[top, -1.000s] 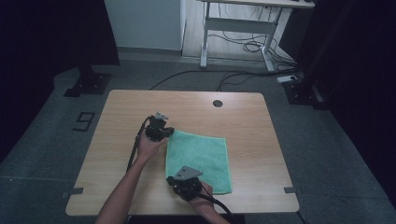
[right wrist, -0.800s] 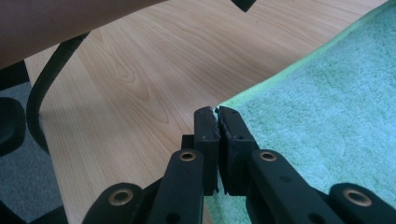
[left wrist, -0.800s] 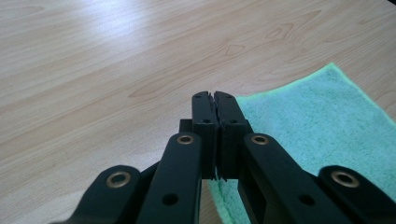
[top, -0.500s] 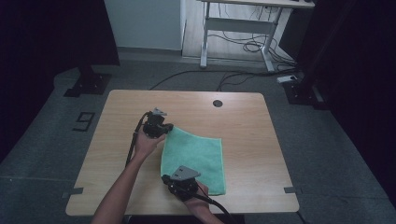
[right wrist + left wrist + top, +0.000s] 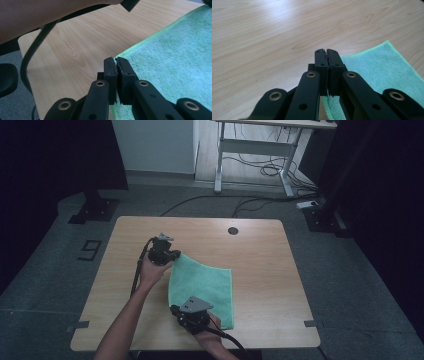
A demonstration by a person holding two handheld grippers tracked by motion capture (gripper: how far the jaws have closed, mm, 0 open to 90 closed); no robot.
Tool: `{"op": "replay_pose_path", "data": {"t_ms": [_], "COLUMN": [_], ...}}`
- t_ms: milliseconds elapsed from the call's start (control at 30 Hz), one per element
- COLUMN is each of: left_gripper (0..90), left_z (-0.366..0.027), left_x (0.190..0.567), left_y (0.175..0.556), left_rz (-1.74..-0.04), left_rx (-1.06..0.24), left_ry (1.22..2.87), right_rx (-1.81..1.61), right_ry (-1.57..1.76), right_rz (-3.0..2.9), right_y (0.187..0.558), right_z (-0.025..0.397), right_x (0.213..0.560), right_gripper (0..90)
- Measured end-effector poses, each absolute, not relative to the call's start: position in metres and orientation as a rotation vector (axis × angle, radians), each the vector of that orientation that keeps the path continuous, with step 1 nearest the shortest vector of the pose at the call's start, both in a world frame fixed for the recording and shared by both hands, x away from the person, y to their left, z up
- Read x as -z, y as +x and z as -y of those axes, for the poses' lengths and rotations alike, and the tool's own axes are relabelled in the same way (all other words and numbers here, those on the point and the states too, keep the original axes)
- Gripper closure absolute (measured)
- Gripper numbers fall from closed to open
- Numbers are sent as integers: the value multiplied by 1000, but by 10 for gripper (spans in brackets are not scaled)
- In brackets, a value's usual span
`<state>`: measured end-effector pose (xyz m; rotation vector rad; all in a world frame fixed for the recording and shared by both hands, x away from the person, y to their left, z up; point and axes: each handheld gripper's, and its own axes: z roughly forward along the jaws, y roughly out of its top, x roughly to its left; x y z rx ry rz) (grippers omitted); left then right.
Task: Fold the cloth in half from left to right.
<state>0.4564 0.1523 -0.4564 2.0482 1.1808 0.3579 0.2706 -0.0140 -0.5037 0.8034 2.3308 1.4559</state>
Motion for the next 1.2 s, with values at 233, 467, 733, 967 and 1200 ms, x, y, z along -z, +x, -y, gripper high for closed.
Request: {"op": "replay_pose_path", "data": {"t_ms": [233, 467, 733, 967, 1200], "left_gripper": [879, 878, 875, 875, 874], "left_z": [-171, -171, -142, -126, -112], "left_x": [437, 431, 453, 462, 468], "left_y": [450, 450, 463, 472, 475], "left_rz": [-1193, -1195, -1191, -1206, -1196], "left_rx": [-413, -422, -370, -340, -339], "left_ry": [2020, 2015, 2057, 2071, 2086], "right_rx": [-1512, -1536, -1573, -1586, -1578], "right_ry": [784, 732, 795, 857, 902], "right_rz": [-2307, -2290, -2289, -2259, -2242], "right_y": [274, 267, 268, 268, 268], "right_z": [7, 2, 15, 35, 52], "right_x": [490, 480, 487, 491, 498], "right_gripper": [864, 863, 861, 861, 860]}}
